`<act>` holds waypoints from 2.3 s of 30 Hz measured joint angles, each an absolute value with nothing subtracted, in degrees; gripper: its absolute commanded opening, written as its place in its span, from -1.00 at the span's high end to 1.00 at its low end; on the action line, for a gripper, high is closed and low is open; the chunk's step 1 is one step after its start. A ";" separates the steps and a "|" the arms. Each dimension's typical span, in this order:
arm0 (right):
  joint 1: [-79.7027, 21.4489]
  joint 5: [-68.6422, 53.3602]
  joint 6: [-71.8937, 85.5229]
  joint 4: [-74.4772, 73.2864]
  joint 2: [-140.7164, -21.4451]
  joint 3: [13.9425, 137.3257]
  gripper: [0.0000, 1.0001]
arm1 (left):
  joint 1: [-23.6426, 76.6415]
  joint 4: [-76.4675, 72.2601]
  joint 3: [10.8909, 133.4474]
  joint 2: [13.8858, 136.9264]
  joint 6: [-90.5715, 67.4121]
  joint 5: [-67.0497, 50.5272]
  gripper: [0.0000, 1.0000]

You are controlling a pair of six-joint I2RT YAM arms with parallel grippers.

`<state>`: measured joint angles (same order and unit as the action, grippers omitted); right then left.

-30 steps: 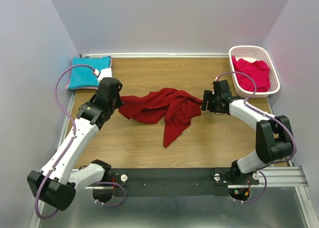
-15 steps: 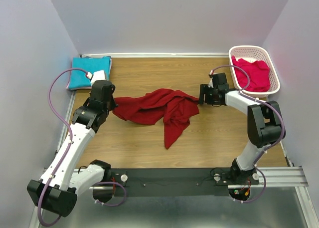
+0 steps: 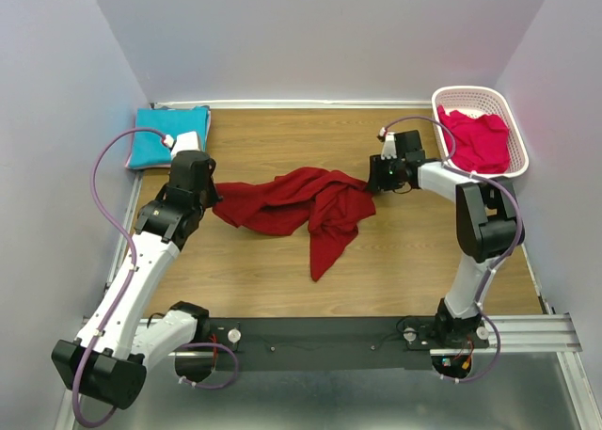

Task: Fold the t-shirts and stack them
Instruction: Flatten the tshirt out

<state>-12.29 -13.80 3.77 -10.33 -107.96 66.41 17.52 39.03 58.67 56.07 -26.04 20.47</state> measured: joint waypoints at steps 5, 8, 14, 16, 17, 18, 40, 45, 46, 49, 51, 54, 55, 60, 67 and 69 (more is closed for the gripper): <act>-12.29 -16.60 0.78 -10.31 -108.38 68.03 0.98 | 17.06 38.76 58.65 56.07 -25.82 20.01 1.00; -12.27 -17.43 -0.10 -10.33 -108.40 68.95 0.99 | 16.53 38.65 58.65 56.07 -25.54 19.77 1.00; -12.05 -13.23 -0.69 -11.66 -107.79 75.05 0.99 | 13.98 38.59 59.27 56.42 -24.12 18.90 1.00; -11.70 -10.07 -1.10 -13.10 -107.00 79.50 0.99 | 12.51 38.83 60.99 57.43 -23.29 18.55 1.00; -11.40 -8.36 -1.23 -13.17 -106.48 83.42 0.99 | 11.51 38.59 62.96 58.63 -22.90 18.50 1.00; -11.16 -7.31 -1.50 -13.15 -105.91 85.67 0.99 | 10.96 38.09 64.42 59.51 -22.65 18.52 1.00; -10.09 3.44 -7.57 -11.09 -75.53 103.55 0.99 | 7.25 28.91 110.15 64.20 -18.24 19.92 1.00; -10.17 1.69 -7.60 -12.19 -62.63 94.94 0.99 | 7.25 29.54 106.78 52.95 -16.78 19.90 1.00; -10.17 1.21 -7.60 -12.34 -60.12 93.84 0.99 | 7.25 29.56 107.18 51.11 -16.58 19.90 1.00; -10.17 0.03 -7.64 -13.06 -54.43 93.32 0.99 | 7.25 29.69 110.69 47.55 -15.79 19.86 1.00; -10.17 -0.30 -7.84 -13.10 -51.94 93.51 0.99 | 7.25 28.91 113.23 46.19 -15.49 19.29 1.00; -10.20 -0.30 -8.47 -13.06 -50.09 94.13 0.99 | 7.25 27.31 114.21 45.65 -14.92 17.85 1.00; -10.17 -0.21 -8.69 -13.13 -50.06 94.13 0.99 | 7.25 27.07 113.91 45.69 -14.72 17.45 1.00; -10.17 0.91 -8.93 -13.45 -51.99 89.56 0.99 | 7.25 25.39 106.61 48.95 -13.41 16.16 1.00; -10.13 5.54 -9.06 -12.69 -65.45 77.12 0.99 | 7.18 16.14 82.83 61.49 -12.10 14.52 1.00; -10.09 7.49 -9.06 -11.49 -70.37 73.56 0.99 | 7.16 13.91 77.49 68.66 -12.21 14.24 1.00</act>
